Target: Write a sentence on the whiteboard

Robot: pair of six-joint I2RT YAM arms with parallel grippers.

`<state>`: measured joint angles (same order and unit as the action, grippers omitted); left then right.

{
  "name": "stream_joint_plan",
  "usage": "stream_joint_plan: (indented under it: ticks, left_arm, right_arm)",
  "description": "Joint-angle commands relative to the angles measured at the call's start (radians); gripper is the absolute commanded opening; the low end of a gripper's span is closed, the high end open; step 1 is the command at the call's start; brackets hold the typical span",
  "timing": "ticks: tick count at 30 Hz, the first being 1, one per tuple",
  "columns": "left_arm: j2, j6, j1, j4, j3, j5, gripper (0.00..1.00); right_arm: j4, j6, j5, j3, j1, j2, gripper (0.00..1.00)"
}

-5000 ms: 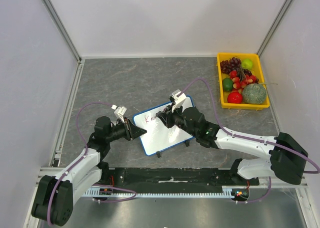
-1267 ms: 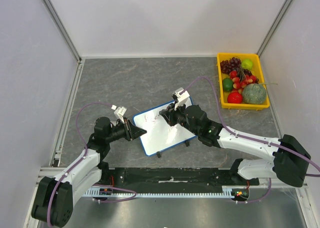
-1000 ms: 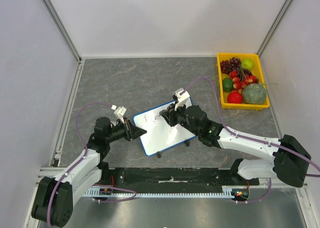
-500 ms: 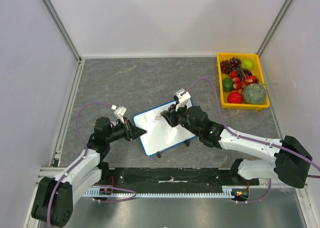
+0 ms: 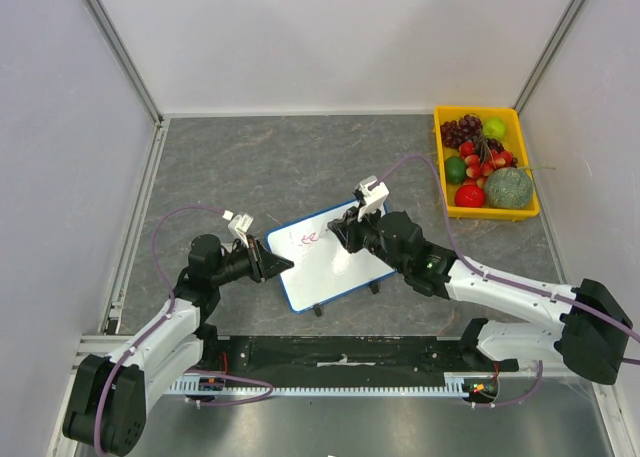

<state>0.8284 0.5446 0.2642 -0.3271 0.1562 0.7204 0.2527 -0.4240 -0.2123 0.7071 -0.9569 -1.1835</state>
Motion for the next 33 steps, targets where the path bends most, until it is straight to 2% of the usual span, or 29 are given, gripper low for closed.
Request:
stream_joint_plan:
  ticks: [1,13,33]
  left_arm:
    - [-0.008,-0.080,-0.003,-0.012,-0.004,-0.045,0.02]
    - [-0.008,-0.081,-0.005,-0.012,-0.004,-0.044,0.02]
    - [-0.014,-0.080,-0.003,-0.010,-0.006,-0.045,0.02]
  right_arm:
    - [0.016,0.011,-0.018,0.032,0.006,0.053,0.00]
    - [0.019,0.037,-0.027,0.092,0.018,-0.014,0.00]
    - [0.033,0.014,0.001,-0.017,0.023,-0.036,0.00]
